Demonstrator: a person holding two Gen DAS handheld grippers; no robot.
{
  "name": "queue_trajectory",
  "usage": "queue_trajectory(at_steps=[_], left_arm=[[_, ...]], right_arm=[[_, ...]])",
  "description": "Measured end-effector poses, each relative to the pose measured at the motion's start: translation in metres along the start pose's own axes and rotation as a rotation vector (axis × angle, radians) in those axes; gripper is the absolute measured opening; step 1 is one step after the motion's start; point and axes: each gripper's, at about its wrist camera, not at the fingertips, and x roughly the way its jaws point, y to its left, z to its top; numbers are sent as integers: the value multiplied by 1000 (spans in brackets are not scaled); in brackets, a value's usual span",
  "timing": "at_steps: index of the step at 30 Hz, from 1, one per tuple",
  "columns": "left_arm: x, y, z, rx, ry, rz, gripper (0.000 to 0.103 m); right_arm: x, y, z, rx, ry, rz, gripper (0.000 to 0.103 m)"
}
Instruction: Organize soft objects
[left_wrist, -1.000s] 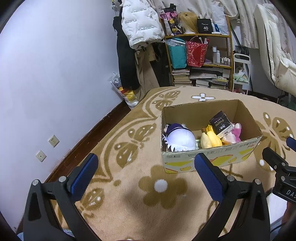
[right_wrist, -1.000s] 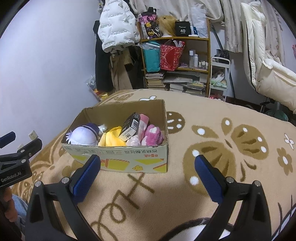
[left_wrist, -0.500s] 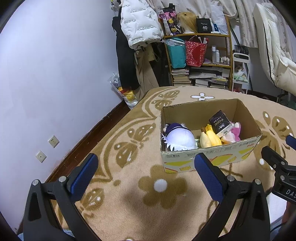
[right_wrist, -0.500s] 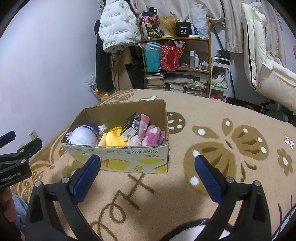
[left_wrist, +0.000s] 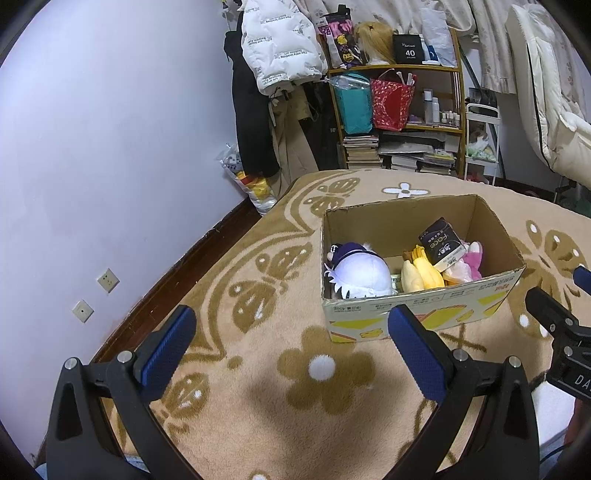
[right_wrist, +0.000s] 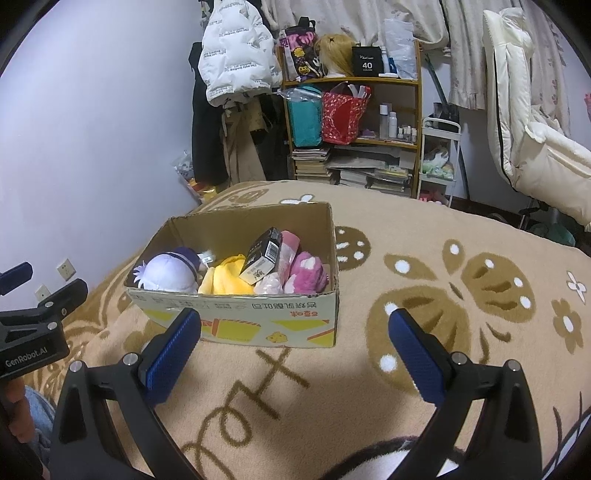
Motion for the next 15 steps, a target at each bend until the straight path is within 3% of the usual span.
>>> queue_trajectory(at_steps=[15], left_arm=[[-1,-1,-4,22,-6,11,103]], right_arm=[[0,-2,3,0,3,-2,103]])
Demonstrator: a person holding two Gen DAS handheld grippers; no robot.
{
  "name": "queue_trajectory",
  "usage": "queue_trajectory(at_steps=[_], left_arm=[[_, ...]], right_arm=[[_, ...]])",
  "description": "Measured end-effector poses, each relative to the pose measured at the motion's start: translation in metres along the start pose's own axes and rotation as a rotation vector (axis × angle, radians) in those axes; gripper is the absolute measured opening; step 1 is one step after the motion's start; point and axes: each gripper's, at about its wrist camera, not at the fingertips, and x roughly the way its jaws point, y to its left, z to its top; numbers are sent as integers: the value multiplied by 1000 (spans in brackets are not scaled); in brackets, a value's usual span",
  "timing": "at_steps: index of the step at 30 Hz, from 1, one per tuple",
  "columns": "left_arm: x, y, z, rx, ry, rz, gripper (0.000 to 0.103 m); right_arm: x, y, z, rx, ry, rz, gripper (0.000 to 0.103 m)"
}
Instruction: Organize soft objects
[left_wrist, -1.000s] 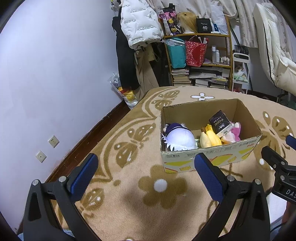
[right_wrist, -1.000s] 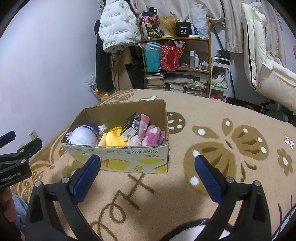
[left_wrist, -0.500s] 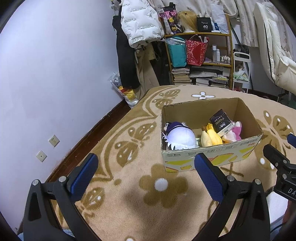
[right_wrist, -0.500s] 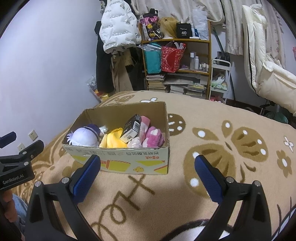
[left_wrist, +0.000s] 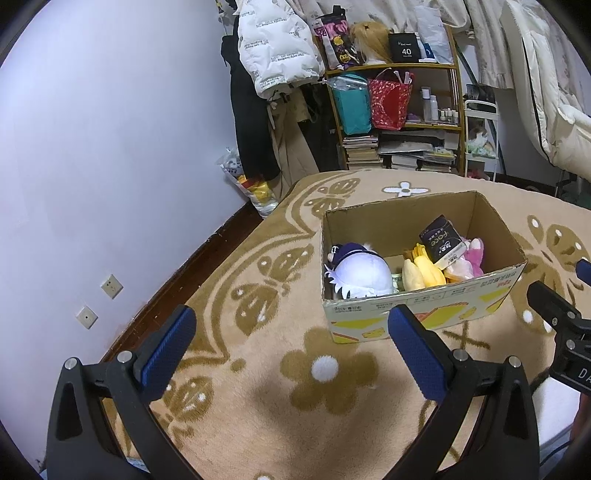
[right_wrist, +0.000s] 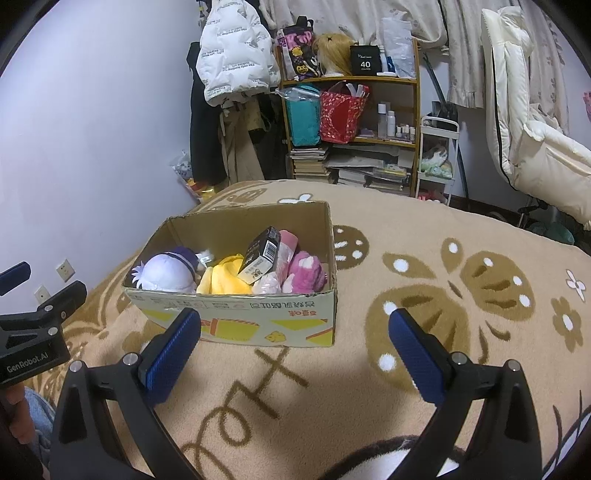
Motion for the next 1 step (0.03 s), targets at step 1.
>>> queue_trajectory(at_steps=[1], left_arm=[[1,0,1,-1,2,-1,103]], right_arm=[[0,1,-1,-1,1,0,103]])
